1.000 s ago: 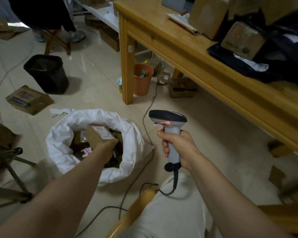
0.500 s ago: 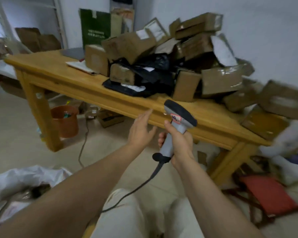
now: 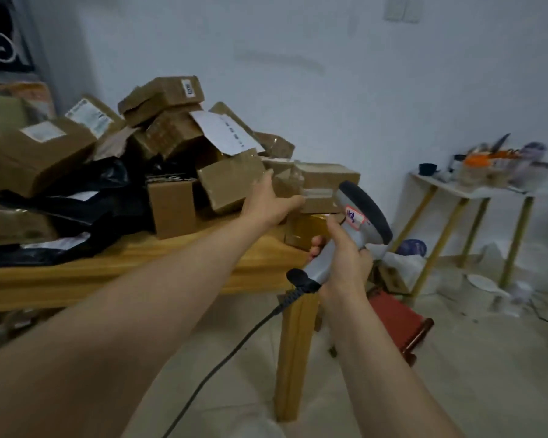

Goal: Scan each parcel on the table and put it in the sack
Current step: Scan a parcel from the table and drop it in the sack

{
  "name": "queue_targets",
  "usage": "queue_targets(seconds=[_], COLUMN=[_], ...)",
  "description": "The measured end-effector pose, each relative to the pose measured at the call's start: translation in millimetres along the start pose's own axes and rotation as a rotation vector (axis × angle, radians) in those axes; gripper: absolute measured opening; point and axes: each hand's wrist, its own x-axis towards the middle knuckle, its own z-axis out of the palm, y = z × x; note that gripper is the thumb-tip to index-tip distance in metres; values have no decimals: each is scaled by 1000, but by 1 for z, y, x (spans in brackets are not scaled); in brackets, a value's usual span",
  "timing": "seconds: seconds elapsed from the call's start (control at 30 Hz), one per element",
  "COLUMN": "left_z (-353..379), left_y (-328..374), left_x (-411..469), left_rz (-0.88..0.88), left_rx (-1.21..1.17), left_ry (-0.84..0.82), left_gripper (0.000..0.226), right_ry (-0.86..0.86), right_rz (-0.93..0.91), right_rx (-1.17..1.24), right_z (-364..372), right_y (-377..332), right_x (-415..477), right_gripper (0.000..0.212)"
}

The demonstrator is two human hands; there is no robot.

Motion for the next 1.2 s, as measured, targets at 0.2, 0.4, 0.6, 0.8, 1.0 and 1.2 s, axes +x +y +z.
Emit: queue_targets(seconds=[0.2, 0.4, 0.6, 0.8, 1.0, 1.2], left_z=[28, 42, 46, 33, -20, -66], left_y=[18, 11, 7, 5, -4, -50], left_x=[59, 82, 100, 92, 21, -62], left_rz=[-180, -251, -246, -186, -364, -589], left_rx=[-167, -319, -358, -567, -1026, -1294], left_ry=[-205, -243, -209, -130, -146, -268], left_gripper=[126, 122, 120, 109, 49, 98], right_ry=[12, -8, -26, -10, -43, -86], right_rz=[28, 99, 116, 129, 78, 119], right_rx=[6, -31, -55, -46, -33, -71], right_z=[-27, -37, -41, -40, -21, 18], right_y=[-7, 0, 2, 2, 4, 29], right_x=[35, 56, 61, 59, 44, 11], right_gripper=[16, 15, 15, 14, 14, 20])
